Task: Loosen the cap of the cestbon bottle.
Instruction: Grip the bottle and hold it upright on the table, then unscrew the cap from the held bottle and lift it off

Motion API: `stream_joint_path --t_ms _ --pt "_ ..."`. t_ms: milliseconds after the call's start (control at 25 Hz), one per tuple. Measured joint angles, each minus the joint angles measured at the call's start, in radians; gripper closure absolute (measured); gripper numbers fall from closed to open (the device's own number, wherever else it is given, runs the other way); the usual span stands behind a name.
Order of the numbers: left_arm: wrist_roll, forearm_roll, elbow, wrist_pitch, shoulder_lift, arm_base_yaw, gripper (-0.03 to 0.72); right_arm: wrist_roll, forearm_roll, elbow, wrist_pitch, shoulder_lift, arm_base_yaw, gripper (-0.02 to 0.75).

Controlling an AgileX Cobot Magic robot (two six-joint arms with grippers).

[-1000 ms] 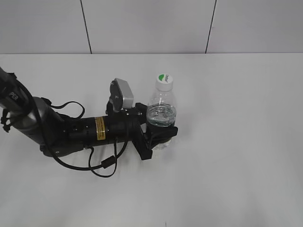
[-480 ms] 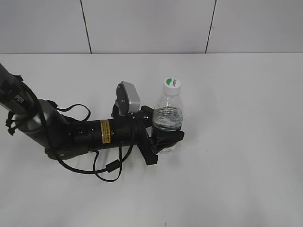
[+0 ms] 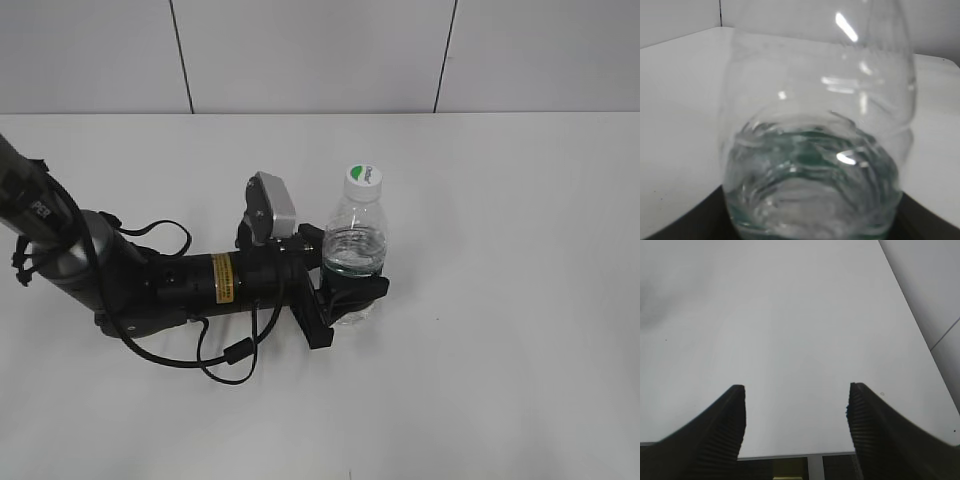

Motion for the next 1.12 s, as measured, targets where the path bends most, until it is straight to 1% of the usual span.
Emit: stream_joint_path --t_ms 560,720,840,880,1120 --pt "0.0 0.0 0.0 0.0 0.0 0.0 0.285 -0.023 0.0 0.0 0.0 0.0 0.0 0.246" --pt "0.0 0.0 0.0 0.0 0.0 0.0 0.285 -0.066 0.001 -0.015 -0.019 0.006 0.0 0.221" --pt "0.0 0.0 0.0 0.0 0.0 0.0 0.285 -0.072 0.011 -0.051 -0.045 0.076 0.0 0.169" --pt "0.0 0.0 0.0 0.0 0.0 0.0 0.285 -0.073 0.021 -0.065 -0.048 0.114 0.0 0.162" --pt "0.0 0.0 0.0 0.0 0.0 0.0 0.285 -0.065 0.103 -0.229 -0.051 0.376 0.0 0.152"
